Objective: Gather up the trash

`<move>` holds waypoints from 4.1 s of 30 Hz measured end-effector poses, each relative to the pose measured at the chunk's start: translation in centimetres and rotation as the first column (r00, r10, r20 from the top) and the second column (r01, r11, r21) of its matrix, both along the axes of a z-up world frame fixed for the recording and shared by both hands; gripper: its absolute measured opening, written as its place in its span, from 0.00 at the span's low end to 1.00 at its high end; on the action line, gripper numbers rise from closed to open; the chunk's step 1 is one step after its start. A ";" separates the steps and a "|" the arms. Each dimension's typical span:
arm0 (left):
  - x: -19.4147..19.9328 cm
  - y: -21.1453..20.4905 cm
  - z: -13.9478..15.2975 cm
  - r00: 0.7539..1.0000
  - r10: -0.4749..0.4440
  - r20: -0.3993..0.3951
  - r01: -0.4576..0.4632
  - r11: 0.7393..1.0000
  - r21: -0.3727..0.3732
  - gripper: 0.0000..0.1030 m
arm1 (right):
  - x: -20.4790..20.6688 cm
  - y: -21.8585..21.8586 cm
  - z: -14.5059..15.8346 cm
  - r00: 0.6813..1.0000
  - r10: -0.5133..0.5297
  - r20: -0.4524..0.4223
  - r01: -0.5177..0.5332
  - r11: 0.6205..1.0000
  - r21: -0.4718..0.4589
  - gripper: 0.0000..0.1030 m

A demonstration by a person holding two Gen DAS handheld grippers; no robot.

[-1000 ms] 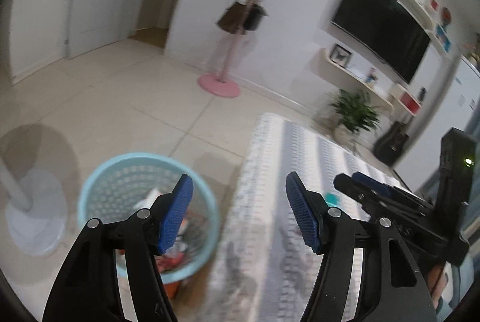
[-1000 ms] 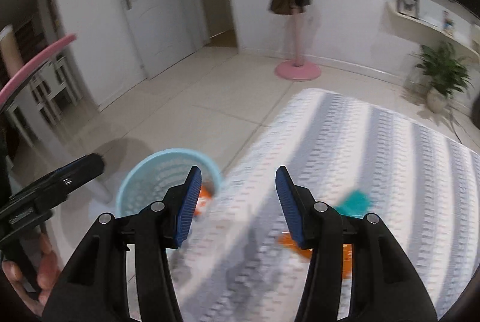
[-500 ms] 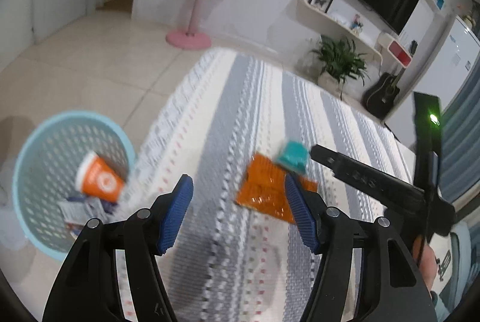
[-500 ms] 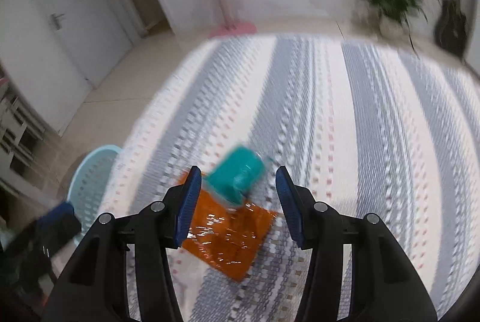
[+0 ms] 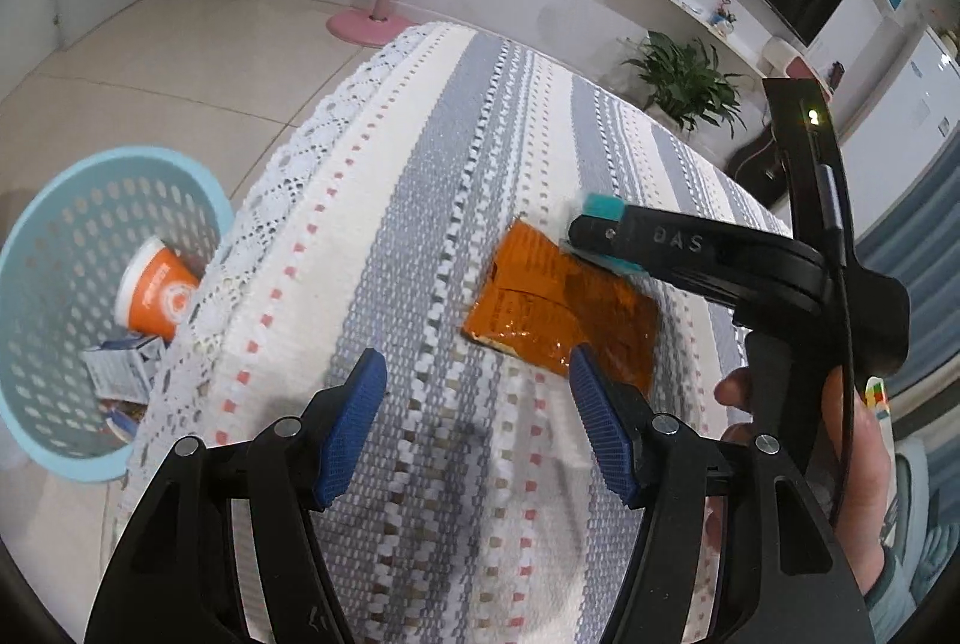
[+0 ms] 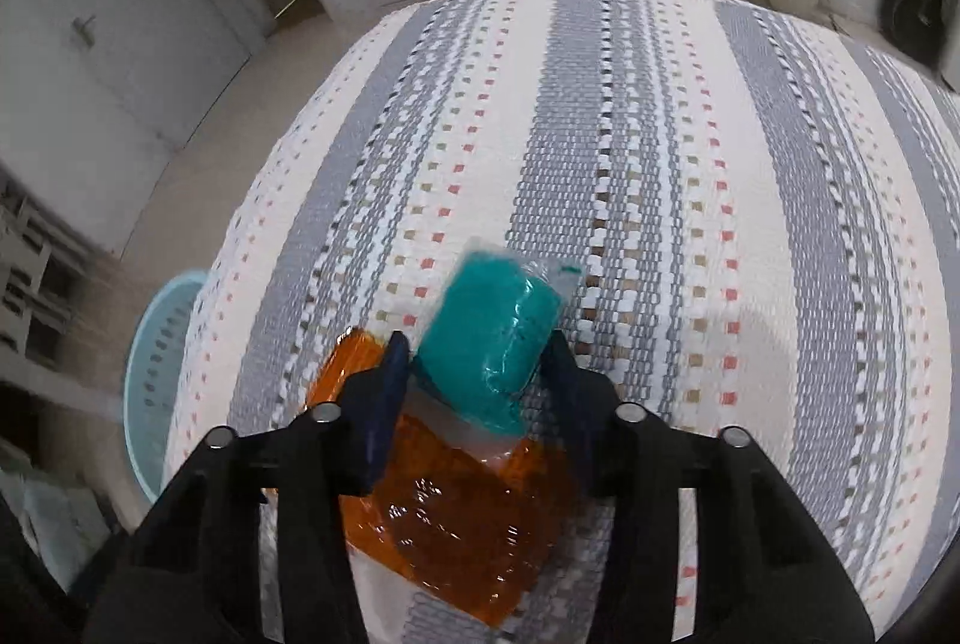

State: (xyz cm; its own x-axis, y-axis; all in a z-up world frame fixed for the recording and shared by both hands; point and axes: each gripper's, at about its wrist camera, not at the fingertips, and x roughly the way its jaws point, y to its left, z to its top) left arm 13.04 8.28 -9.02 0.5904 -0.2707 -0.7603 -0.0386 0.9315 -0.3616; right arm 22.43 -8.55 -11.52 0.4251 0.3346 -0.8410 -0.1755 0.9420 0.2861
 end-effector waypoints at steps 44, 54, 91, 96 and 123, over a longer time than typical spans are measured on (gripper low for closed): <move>1.0 0.6 4.4 0.994 0.014 0.111 -0.041 0.968 0.248 0.33 | -10.1 -2.5 5.8 0.945 0.206 0.254 -0.196 0.978 -0.066 0.35; -3.1 14.5 11.4 0.931 0.234 0.279 -0.291 0.939 0.183 0.34 | -10.4 10.3 13.9 0.835 0.329 0.441 -0.347 0.937 -0.042 0.35; -10.9 18.3 10.5 0.901 0.349 0.259 -0.386 0.916 0.108 0.69 | -16.2 15.2 13.7 0.859 0.347 0.376 -0.340 0.936 -0.087 0.65; -15.2 11.7 14.0 0.877 0.287 0.386 -0.370 0.916 0.158 0.79 | -21.4 10.6 16.5 0.819 0.313 0.481 -0.291 0.949 -0.121 0.68; -20.4 5.4 9.7 0.781 0.407 0.473 -0.603 0.687 0.405 0.89 | -27.8 1.9 13.8 0.792 0.131 0.596 -0.081 0.991 -0.110 0.74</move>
State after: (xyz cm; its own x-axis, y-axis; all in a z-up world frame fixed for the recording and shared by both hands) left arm -7.34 13.64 0.65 0.7469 0.5115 -0.4250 -0.5337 0.8423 0.0758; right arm -5.33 -6.61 2.31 0.8183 0.3545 -0.4525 -0.3886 0.9212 0.0189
